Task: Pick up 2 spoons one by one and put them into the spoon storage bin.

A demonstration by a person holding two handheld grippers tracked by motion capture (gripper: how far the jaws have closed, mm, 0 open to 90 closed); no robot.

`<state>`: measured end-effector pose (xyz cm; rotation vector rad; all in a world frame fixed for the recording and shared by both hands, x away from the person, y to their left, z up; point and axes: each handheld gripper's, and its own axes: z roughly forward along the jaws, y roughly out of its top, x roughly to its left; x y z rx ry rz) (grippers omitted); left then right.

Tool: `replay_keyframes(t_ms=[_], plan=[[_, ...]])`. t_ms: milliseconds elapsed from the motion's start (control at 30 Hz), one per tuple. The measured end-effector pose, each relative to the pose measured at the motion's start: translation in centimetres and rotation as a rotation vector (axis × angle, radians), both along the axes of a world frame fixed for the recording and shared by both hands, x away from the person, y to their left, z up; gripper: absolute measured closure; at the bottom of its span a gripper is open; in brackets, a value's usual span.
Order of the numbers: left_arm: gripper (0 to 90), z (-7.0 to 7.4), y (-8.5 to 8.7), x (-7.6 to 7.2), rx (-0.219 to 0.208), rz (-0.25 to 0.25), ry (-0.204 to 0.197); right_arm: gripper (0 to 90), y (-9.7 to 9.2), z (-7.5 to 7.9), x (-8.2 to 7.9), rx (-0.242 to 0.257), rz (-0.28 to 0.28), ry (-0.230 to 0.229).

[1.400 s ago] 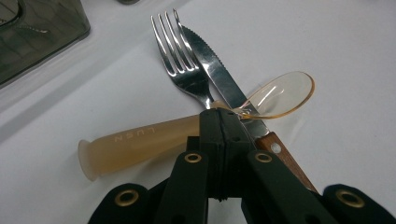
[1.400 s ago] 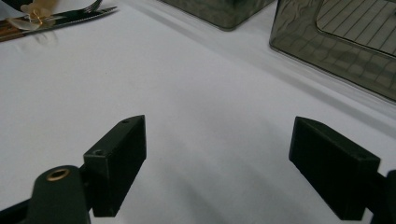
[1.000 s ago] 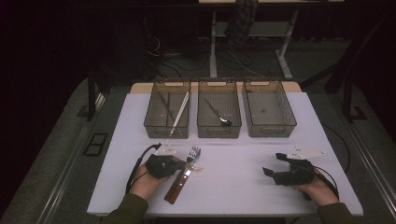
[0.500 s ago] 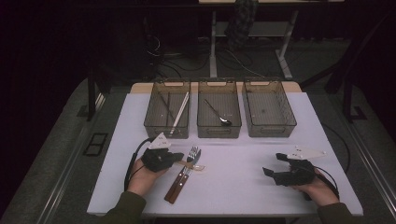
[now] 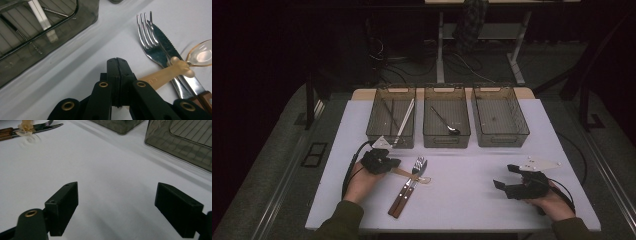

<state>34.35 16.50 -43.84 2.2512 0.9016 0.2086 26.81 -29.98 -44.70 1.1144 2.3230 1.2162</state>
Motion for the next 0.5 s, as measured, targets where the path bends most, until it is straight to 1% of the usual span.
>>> replay_keyframes(t_ms=[100,333,433,500], plan=[[88.9,0.1,0.3,-0.4,-0.007,0.006,0.010,18.4,0.0,0.0,0.0,-0.001,0.001,-0.001],[88.9,0.5,1.2,-1.4,-0.041,0.005,0.034,18.4,0.1,0.0,0.0,-0.007,0.003,0.002],[88.8,0.6,1.3,-1.8,-0.039,-0.007,0.019,18.4,0.1,0.0,0.0,-0.009,0.003,0.001],[86.0,0.4,1.2,-1.6,-0.036,-0.006,0.004,18.4,0.1,-0.1,0.0,-0.009,0.005,0.000]])
